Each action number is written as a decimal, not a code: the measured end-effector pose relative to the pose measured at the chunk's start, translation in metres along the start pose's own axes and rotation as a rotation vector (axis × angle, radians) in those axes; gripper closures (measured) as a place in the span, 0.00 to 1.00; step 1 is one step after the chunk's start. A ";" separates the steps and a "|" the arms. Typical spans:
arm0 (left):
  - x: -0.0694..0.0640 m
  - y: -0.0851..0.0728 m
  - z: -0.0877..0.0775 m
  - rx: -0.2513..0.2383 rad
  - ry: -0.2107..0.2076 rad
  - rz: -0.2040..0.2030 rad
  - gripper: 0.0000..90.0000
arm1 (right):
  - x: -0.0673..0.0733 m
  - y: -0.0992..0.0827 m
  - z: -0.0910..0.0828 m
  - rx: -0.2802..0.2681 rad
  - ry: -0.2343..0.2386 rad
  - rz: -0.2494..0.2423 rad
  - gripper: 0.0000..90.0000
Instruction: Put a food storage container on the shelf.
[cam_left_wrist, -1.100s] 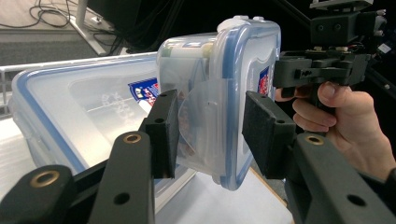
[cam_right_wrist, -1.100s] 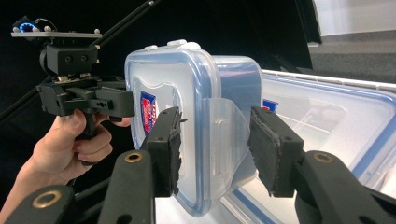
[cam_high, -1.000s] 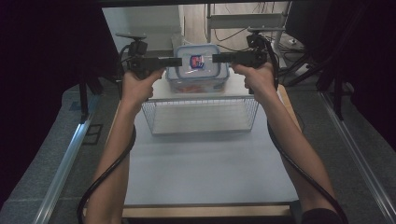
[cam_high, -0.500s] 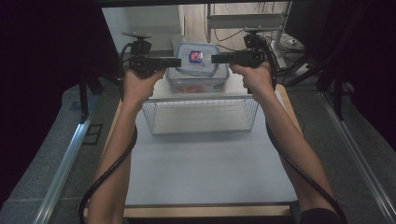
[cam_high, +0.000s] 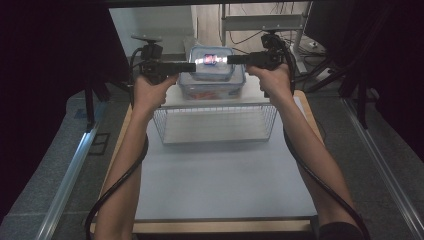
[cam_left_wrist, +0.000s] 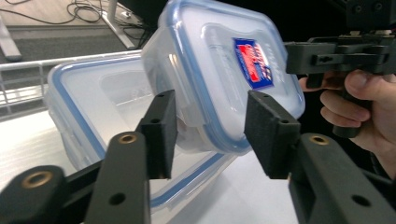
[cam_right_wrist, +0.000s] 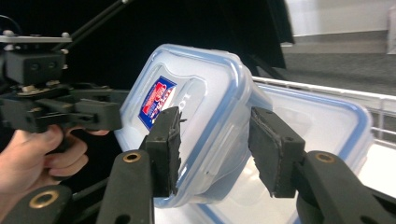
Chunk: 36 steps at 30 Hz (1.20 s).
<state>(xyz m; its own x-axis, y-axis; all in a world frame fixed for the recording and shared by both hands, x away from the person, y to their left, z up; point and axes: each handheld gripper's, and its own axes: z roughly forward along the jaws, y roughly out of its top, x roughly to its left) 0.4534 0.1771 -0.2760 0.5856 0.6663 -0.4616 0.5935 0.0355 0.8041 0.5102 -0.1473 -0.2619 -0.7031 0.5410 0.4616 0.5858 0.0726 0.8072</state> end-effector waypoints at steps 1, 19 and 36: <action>0.001 0.000 0.000 -0.004 -0.002 -0.001 0.58 | 0.000 0.001 0.000 -0.002 -0.006 0.000 0.59; -0.011 -0.018 -0.024 -0.087 0.048 0.157 0.62 | 0.012 -0.005 -0.019 -0.055 -0.111 -0.185 0.70; -0.016 -0.043 -0.001 -0.028 0.058 0.249 1.00 | 0.038 -0.052 -0.005 0.058 -0.084 -0.348 0.99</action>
<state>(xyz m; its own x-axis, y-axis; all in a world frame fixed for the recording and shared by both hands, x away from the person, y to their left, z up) 0.4176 0.1661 -0.3029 0.6787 0.6986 -0.2266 0.4188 -0.1148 0.9008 0.4511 -0.1343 -0.2840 -0.8301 0.5425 0.1290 0.3409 0.3106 0.8873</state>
